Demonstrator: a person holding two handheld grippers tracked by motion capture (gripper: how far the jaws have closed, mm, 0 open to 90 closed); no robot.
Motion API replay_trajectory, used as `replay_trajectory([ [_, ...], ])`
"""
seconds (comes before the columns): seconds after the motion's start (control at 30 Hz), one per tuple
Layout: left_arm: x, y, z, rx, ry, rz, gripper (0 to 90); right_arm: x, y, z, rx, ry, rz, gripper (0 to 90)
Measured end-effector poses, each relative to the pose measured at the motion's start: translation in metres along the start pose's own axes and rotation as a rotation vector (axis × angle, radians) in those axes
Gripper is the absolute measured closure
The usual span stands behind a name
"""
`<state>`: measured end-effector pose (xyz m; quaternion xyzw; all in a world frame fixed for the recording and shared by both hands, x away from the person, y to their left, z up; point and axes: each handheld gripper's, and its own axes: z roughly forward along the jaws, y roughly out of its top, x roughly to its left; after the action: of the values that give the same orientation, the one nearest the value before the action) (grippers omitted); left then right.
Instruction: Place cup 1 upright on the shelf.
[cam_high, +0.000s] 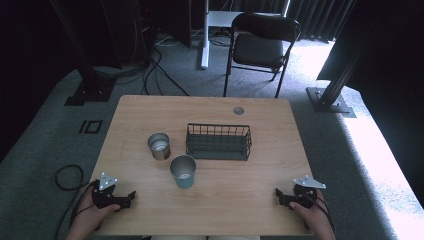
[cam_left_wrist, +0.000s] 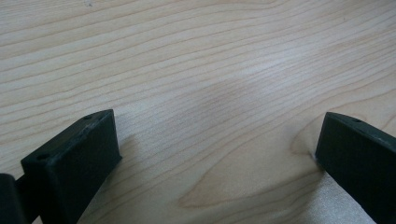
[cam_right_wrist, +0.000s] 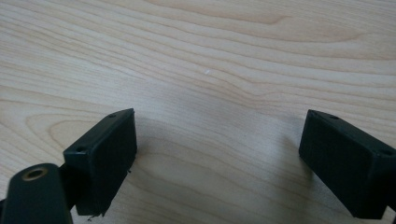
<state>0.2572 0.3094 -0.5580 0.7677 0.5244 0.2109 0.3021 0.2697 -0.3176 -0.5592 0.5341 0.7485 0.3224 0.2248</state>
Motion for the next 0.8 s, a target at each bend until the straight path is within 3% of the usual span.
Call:
replay_trajectory([
  [0.4,0.0,0.001,0.001,-0.001,-0.002,0.003,0.3,0.002,-0.001,-0.001,-0.002,0.003,-0.007,11.1],
  [0.8,0.0,0.001,0.001,-0.001,-0.003,0.003,0.2,0.016,0.007,0.001,-0.004,0.038,-0.055,11.2],
])
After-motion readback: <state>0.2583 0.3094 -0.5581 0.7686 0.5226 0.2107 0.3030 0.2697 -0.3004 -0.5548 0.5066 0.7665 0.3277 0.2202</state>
